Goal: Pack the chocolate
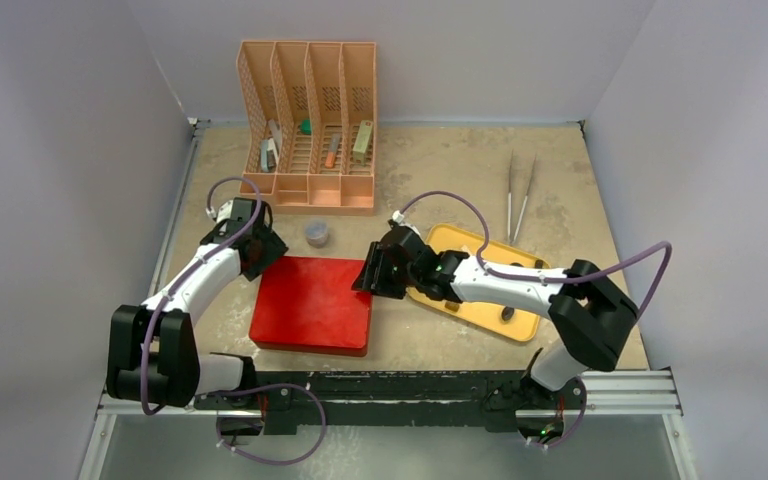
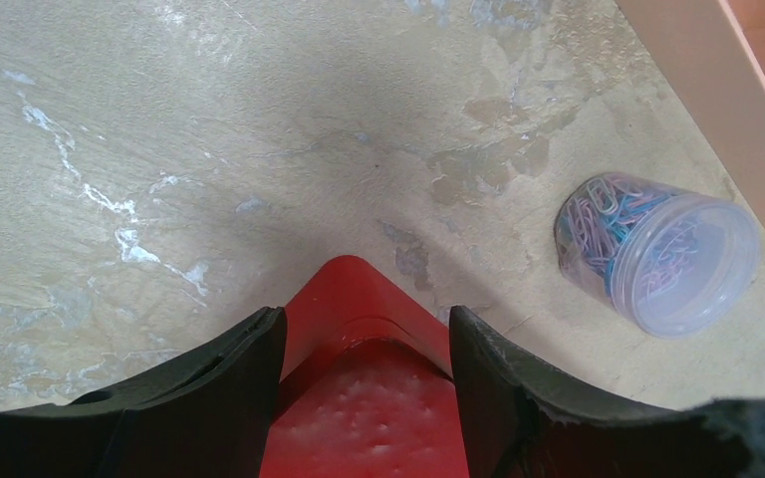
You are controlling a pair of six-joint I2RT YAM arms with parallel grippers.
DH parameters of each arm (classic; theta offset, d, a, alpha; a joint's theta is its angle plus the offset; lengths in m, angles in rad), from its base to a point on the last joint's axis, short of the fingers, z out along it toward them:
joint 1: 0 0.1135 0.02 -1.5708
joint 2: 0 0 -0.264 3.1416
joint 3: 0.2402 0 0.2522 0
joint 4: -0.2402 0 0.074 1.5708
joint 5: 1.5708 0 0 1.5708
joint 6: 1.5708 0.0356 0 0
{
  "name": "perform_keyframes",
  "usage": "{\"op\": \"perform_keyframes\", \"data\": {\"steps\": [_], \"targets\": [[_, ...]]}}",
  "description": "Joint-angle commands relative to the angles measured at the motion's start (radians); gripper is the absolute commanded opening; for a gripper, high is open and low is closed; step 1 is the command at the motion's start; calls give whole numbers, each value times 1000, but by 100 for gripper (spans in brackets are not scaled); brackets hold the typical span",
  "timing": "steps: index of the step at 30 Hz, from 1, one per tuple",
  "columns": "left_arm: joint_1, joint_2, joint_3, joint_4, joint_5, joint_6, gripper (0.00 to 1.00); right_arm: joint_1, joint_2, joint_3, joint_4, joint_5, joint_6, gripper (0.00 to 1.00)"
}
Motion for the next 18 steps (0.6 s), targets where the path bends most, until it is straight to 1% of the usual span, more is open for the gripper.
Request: {"op": "perform_keyframes", "data": {"steps": [1, 5, 9, 14, 18], "targets": [[-13, -14, 31, 43, 45, 34, 60, 1, 49, 32, 59, -59, -26, 53], [-16, -19, 5, 83, 82, 26, 57, 1, 65, 37, 67, -70, -28, 48], [-16, -42, -37, 208, 192, 37, 55, 1, 60, 34, 39, -53, -32, 45], [-16, -48, -29, 262, 206, 54, 54, 0, 65, 22, 36, -50, -28, 47], [-16, -41, -24, 263, 201, 55, 52, -1, 61, 24, 32, -29, -38, 42]]}}
